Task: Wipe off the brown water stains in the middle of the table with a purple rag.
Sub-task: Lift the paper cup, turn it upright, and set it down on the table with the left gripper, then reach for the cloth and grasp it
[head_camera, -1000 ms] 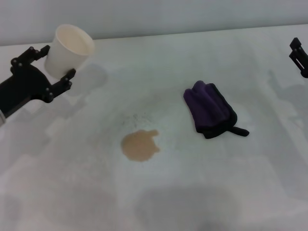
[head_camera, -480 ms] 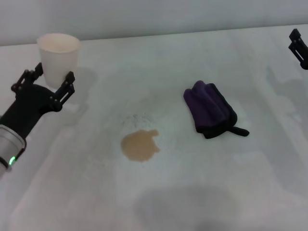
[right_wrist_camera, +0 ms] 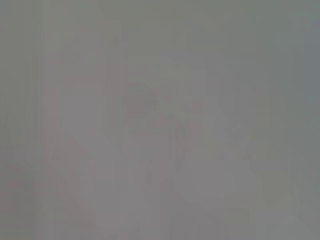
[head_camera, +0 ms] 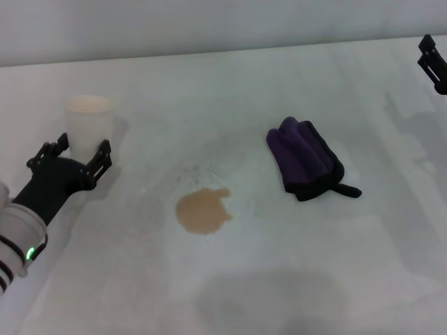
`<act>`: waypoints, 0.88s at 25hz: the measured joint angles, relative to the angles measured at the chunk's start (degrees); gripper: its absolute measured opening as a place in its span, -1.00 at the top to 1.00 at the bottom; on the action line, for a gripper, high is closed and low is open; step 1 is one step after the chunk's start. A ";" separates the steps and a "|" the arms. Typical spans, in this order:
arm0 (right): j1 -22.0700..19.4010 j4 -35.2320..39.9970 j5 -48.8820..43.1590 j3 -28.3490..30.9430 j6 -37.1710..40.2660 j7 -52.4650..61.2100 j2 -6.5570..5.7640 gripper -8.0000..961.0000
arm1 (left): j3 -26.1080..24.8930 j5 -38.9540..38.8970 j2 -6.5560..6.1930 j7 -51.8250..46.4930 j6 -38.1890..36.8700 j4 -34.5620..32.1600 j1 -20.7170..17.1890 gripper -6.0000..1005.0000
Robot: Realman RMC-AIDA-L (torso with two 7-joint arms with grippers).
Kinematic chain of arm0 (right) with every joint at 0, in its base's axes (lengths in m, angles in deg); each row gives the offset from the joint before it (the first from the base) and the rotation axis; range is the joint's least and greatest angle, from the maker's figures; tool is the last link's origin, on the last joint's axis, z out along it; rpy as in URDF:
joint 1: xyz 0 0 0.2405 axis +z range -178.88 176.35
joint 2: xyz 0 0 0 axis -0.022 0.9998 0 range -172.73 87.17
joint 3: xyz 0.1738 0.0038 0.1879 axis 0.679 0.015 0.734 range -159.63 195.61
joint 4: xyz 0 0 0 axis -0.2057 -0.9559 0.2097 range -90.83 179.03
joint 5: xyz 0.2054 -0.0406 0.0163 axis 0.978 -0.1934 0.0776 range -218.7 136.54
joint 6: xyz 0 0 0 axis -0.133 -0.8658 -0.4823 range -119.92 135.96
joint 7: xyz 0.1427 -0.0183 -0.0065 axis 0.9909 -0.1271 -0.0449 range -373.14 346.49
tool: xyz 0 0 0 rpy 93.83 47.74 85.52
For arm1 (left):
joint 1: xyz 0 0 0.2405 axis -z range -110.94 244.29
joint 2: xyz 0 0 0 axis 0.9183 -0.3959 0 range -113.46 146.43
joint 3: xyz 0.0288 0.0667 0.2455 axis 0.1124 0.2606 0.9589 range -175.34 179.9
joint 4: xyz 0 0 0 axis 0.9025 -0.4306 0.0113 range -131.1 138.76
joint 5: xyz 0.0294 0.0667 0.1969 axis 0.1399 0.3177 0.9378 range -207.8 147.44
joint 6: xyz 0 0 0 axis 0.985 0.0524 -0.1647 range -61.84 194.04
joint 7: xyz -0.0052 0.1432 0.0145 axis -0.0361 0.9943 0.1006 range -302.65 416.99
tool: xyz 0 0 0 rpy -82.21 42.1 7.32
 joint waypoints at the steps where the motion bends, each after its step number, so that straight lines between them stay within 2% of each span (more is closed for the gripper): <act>1: 0.00 0.00 0.00 0.00 0.00 0.00 0.00 -0.81 | 0.00 0.00 0.00 0.00 0.13 -0.01 -0.15 -0.50; 22: 0.20 -1.06 0.01 -0.53 0.81 1.85 0.26 -0.81 | 0.00 1.05 -0.05 0.03 0.59 -0.93 -4.71 -0.58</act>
